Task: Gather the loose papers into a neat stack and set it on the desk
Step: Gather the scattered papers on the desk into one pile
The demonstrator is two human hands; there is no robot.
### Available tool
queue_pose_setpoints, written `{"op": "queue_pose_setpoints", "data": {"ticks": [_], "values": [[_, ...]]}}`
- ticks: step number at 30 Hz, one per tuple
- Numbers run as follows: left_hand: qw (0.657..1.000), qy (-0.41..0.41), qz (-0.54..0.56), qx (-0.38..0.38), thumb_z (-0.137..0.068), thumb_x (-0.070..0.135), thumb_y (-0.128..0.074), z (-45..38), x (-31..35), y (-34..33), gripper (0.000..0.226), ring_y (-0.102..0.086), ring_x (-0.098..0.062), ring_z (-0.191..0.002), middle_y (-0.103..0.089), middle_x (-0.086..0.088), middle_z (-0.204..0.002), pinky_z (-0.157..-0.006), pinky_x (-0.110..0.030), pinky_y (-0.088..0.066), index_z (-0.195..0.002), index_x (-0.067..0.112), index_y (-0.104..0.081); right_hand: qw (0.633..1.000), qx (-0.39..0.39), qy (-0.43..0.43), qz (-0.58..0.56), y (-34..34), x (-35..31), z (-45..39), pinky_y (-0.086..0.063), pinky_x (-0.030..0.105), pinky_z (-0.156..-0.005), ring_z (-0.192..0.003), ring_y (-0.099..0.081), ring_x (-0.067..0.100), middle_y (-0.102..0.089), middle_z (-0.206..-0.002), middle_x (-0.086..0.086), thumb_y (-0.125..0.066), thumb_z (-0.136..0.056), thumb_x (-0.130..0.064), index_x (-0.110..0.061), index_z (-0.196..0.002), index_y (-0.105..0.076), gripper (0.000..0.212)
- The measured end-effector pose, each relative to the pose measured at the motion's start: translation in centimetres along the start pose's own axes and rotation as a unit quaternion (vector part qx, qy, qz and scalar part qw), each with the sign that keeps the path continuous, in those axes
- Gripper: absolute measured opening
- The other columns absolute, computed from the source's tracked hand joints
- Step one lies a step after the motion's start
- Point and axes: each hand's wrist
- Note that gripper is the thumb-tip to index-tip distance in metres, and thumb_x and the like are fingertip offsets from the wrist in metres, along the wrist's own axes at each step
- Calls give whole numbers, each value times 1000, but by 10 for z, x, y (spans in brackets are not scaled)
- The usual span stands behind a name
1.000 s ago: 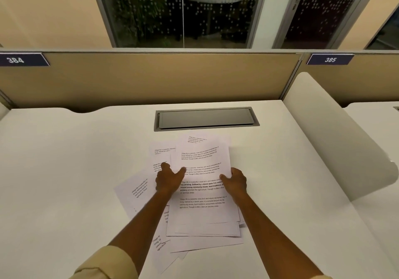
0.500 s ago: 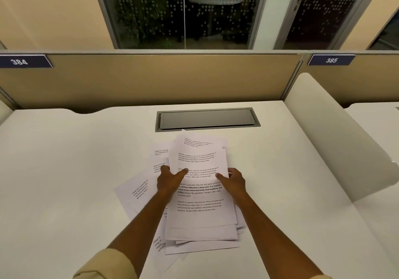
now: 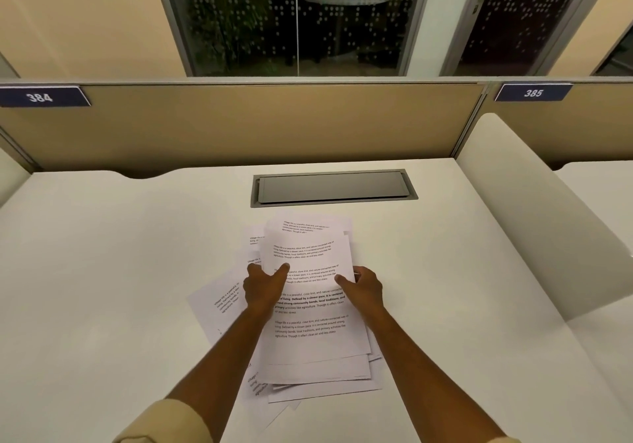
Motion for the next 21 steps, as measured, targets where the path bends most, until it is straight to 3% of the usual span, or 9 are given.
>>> {"op": "queue_pose_setpoints", "data": {"ticks": [7, 11, 13, 21], "values": [[999, 48, 20, -18, -78, 31, -79, -6, -4, 7, 62, -62, -37, -106, -58, -13, -115, -84, -45, -56, -117, 10, -35, 1000, -18, 1, -9, 3, -1, -2, -45, 17, -68, -90, -62, 14, -71, -116, 4, -73, -82, -32, -14, -120, -63, 43], [996, 50, 46, -63, -74, 8, -80, -13, -17, 16, 37, -71, -37, -91, -71, -17, -108, -84, -52, -59, -106, 4, -61, 999, -23, -17, -28, 6, 0, -6, -47, 23, -83, -109, -63, 22, -64, -128, 7, -75, -82, -33, -12, -131, -55, 57], [994, 31, 45, -97, -73, 2, -79, -14, -21, 19, 36, -72, -37, -88, -73, -19, -106, -83, -54, -59, -107, 3, -69, 999, -24, -20, -22, 5, 1, -8, -47, 27, -90, -115, -62, 23, -62, -132, 7, -75, -81, -34, -12, -133, -53, 60], [990, -1, 32, -139, -77, -10, -69, -12, -28, 25, 45, -68, -41, -100, -71, -21, -112, -92, -58, -53, -119, 3, -63, 1000, -20, 1, 4, 6, 5, -6, -43, 26, -94, -117, -59, 22, -58, -135, 9, -75, -82, -26, -10, -137, -51, 63]]}}
Point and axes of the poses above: each hand's wrist, its own z-axis away from the middle knuckle, its own y-axis out of the back of the hand, x = y × z
